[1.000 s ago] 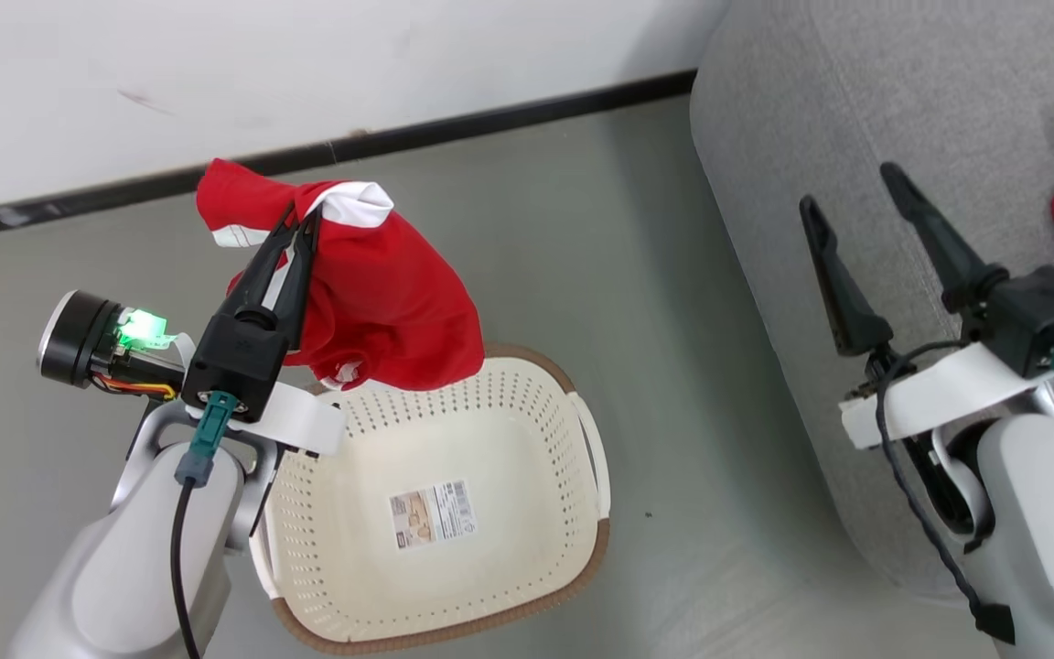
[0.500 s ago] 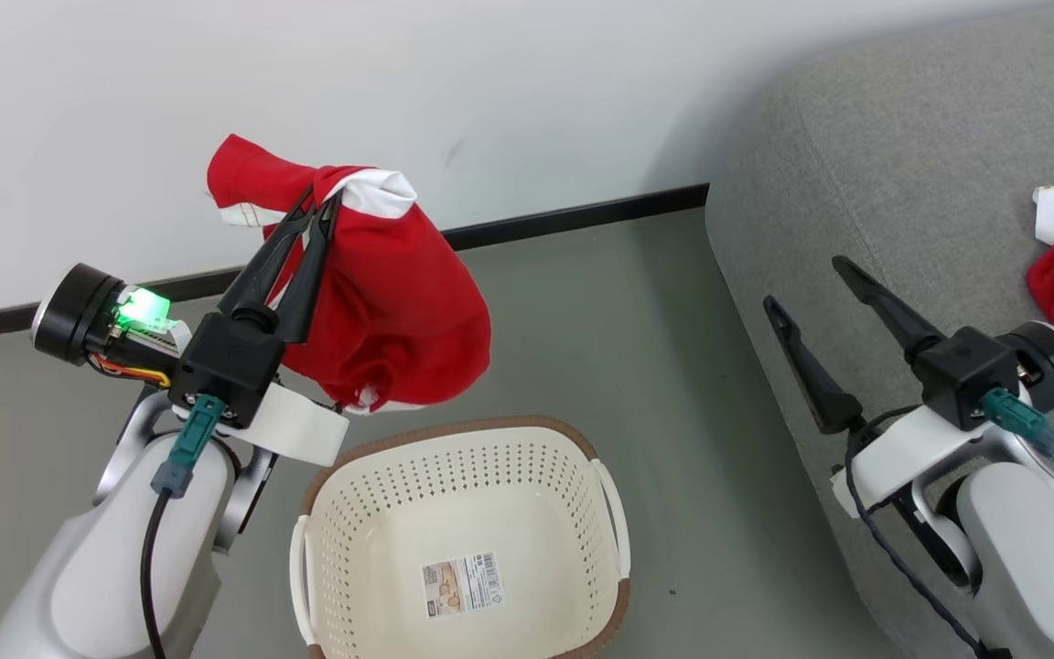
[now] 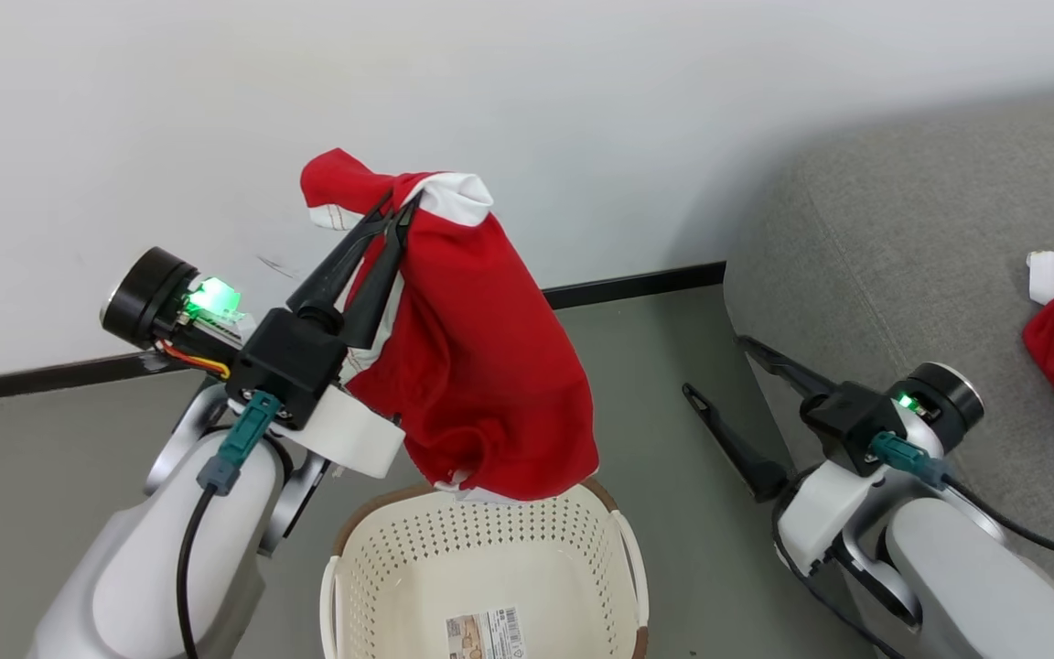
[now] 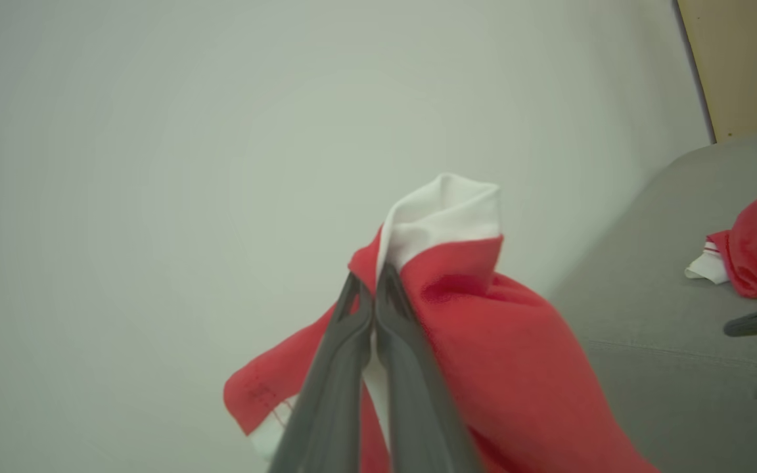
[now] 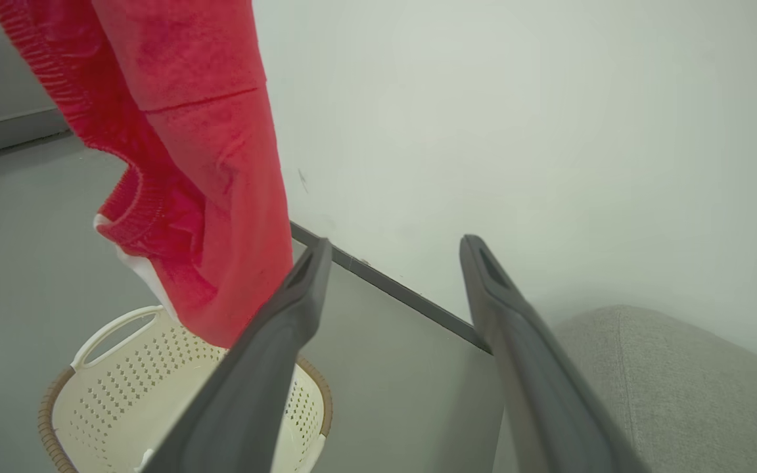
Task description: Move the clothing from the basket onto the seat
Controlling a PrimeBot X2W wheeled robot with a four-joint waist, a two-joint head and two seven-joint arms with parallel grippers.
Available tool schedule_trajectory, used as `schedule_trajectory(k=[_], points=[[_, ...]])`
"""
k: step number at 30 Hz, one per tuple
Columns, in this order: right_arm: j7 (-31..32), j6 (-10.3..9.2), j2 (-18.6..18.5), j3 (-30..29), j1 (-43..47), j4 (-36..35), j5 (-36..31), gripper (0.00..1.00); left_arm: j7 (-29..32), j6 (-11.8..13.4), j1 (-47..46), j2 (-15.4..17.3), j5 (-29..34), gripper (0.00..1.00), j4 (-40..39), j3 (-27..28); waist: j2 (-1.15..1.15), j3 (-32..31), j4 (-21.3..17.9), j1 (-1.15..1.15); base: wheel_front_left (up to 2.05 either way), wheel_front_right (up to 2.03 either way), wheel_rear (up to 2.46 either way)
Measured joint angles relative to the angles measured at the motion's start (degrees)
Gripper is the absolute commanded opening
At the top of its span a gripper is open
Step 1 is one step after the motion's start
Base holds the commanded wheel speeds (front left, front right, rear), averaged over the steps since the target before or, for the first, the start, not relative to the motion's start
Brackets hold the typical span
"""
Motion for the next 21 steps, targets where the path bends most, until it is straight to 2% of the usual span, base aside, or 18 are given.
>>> schedule_trajectory(k=[9,21], points=[[0.25,0.00,1.23,8.69,-2.88,3.16,2.64,1.00,1.74,-1.30,-0.03,-1.21,-0.44,0.00,-1.78,-2.35,0.00,-2.90,1.77,0.00,0.00,0.00,0.00],[0.26,0.00,1.79,17.27,-8.03,7.20,5.14,1.00,3.78,-2.30,-1.00,-3.10,-0.51,0.00,-3.86,-4.69,0.00,-5.38,4.72,0.00,0.00,0.00,0.00]])
